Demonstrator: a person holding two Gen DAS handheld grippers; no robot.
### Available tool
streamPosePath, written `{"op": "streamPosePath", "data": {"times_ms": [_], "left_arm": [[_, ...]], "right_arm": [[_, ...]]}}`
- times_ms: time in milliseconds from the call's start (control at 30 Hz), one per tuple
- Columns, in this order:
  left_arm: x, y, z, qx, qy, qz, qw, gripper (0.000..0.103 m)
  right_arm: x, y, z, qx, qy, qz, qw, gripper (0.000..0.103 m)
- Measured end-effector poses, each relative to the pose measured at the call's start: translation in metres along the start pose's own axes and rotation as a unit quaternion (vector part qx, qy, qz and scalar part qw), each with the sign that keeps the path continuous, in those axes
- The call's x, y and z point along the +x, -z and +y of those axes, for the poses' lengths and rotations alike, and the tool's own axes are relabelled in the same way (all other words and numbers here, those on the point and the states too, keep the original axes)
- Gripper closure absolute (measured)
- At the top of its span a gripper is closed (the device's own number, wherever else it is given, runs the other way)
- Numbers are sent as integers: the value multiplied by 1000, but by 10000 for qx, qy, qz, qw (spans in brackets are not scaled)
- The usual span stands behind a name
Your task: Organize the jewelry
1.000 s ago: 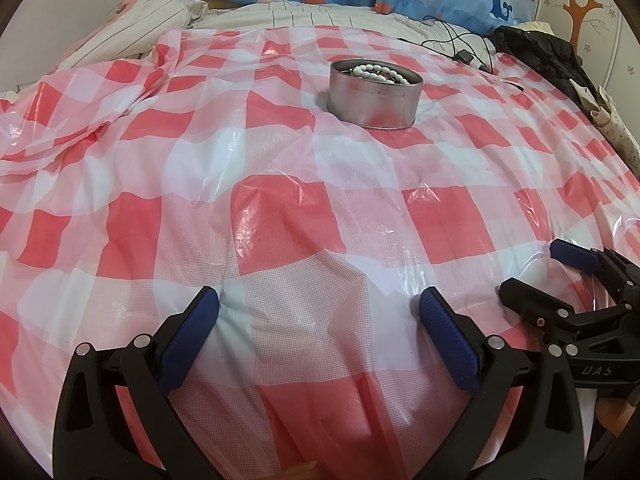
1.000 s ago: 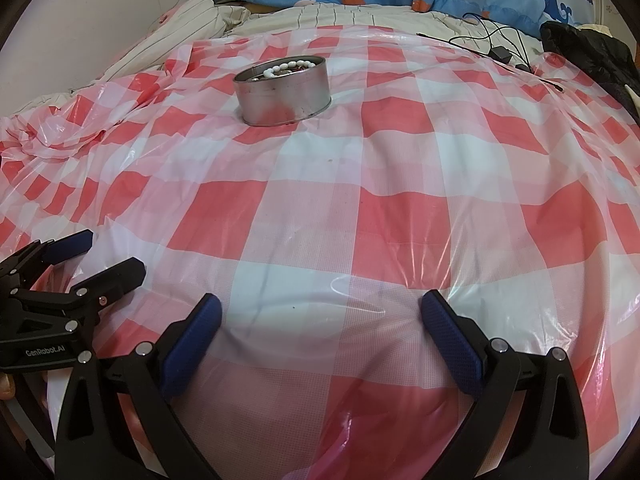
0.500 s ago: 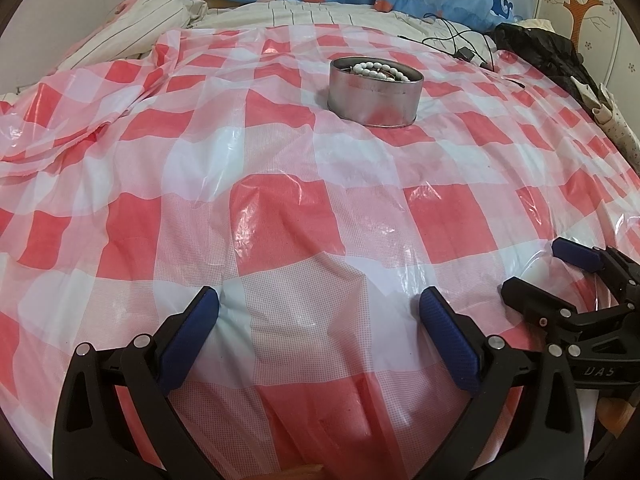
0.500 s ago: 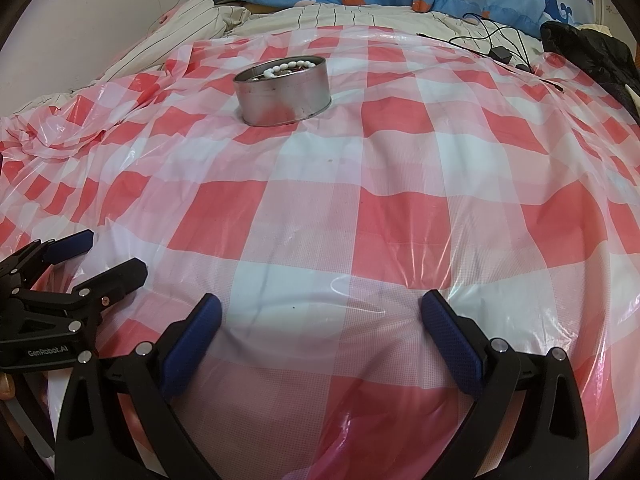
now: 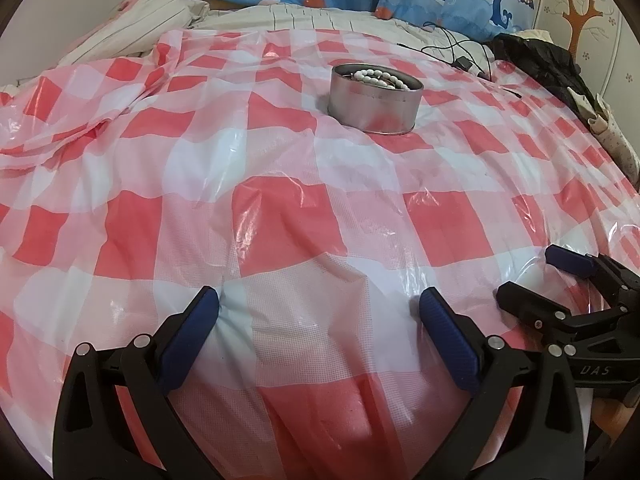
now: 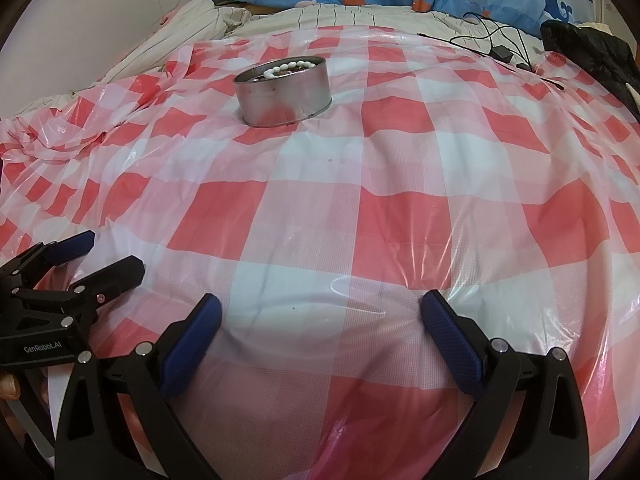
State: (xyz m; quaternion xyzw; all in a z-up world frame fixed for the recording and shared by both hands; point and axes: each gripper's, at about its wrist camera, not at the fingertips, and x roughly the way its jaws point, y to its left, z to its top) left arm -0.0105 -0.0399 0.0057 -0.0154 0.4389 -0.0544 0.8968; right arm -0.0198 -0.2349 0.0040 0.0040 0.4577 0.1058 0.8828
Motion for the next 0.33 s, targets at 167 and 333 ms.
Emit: {"op": "streamPosePath", "data": {"times_ms": [167,333], "left_arm": [[1,-1,-3,86,-118,68,9999,7],[1,-1,-4,118,-159,62,9998,7]], "right_arm": [[0,0,0,-28,39,4,10000,7],[0,-1,1,-43,65,30,10000,7]]}}
